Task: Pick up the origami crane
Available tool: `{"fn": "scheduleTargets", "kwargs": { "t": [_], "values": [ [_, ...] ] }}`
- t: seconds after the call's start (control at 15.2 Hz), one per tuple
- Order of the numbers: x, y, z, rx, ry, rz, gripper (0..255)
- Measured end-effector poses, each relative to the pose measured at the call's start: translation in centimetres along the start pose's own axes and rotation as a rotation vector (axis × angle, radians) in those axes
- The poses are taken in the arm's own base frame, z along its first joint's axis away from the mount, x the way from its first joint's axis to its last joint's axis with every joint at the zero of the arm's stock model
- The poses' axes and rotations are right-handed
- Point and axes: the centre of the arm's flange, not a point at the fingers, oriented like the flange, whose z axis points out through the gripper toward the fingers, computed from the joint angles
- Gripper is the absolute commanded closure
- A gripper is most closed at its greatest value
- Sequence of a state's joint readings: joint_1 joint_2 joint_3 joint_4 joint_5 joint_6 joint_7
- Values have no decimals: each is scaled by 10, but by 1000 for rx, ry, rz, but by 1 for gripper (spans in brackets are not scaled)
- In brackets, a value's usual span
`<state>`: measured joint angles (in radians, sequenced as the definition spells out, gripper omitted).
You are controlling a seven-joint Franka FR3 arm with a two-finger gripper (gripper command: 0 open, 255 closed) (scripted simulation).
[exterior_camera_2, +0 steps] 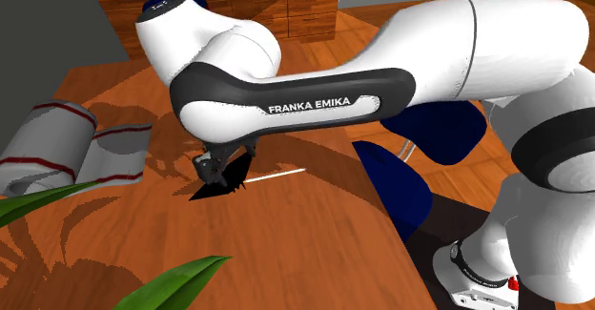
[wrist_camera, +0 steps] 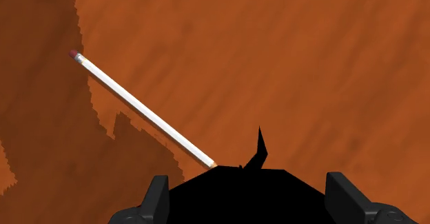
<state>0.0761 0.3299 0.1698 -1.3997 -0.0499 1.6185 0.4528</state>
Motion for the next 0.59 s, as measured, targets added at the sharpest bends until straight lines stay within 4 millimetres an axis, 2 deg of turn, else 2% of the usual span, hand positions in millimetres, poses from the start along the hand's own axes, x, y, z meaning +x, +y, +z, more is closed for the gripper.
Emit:
{"fn": "scheduleTargets", "kwargs": {
  "t": [0.2, 0.59],
  "values": [
    [14, -11, 13, -1, -12, 14, 0],
    [18, -13, 45, -1, -14, 16, 0]
  ]
}}
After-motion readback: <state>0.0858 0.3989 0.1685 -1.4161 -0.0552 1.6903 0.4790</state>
